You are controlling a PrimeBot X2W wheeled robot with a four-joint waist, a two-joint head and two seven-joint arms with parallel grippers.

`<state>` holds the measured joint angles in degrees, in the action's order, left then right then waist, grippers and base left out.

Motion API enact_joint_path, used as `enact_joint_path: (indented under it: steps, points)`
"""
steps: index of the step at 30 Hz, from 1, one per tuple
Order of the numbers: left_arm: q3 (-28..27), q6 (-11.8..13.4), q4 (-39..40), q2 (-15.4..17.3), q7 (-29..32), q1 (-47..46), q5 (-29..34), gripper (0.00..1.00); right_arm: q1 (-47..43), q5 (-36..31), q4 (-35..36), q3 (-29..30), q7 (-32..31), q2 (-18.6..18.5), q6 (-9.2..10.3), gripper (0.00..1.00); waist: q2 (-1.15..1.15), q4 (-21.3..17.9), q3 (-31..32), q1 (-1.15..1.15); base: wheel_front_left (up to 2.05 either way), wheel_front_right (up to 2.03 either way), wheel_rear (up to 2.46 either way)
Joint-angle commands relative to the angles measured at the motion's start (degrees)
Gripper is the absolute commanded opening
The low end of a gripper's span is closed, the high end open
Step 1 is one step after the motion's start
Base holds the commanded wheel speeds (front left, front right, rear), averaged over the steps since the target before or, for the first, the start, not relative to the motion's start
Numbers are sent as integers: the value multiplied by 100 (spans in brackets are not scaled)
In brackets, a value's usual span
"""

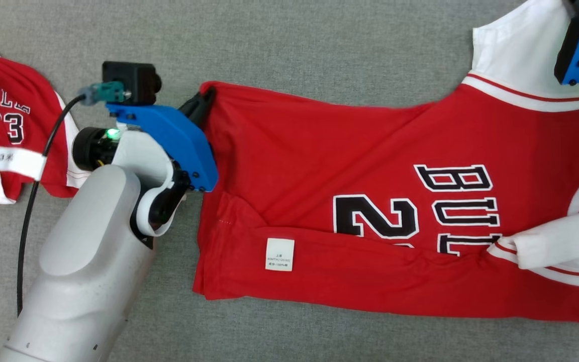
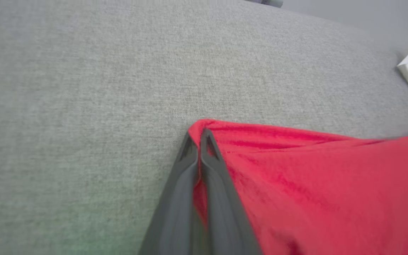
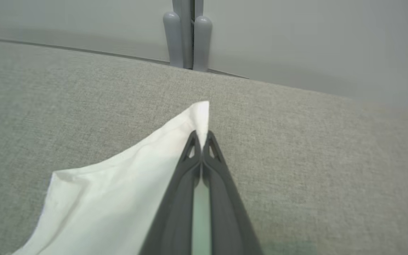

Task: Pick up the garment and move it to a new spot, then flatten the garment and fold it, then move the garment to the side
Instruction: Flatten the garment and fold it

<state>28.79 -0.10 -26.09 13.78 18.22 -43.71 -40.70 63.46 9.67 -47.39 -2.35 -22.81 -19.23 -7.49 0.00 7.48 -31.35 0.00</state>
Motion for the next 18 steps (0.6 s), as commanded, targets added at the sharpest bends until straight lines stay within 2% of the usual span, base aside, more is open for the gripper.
enact_joint_path:
  steps: [1,8,14,18]
  points:
    - [-74,58,-111,36,-158,85,45,0,0,102,84,52,134,-32,-1,0,0,-73,91,0,0,0,0]
    - [-299,-127,-217,23,-1078,363,-39,0,-482,620,580,-146,403,-196,-1,0,0,-327,463,0,0,0,0]
    - [-272,-380,-66,123,-1428,826,-141,0,-1337,1222,1243,-390,310,-383,-1,0,0,-533,845,0,0,0,0]
    - [-266,-409,121,226,-1641,1233,-138,0,-2084,1592,1800,-382,164,-519,-1,0,0,-629,1064,0,0,0,0]
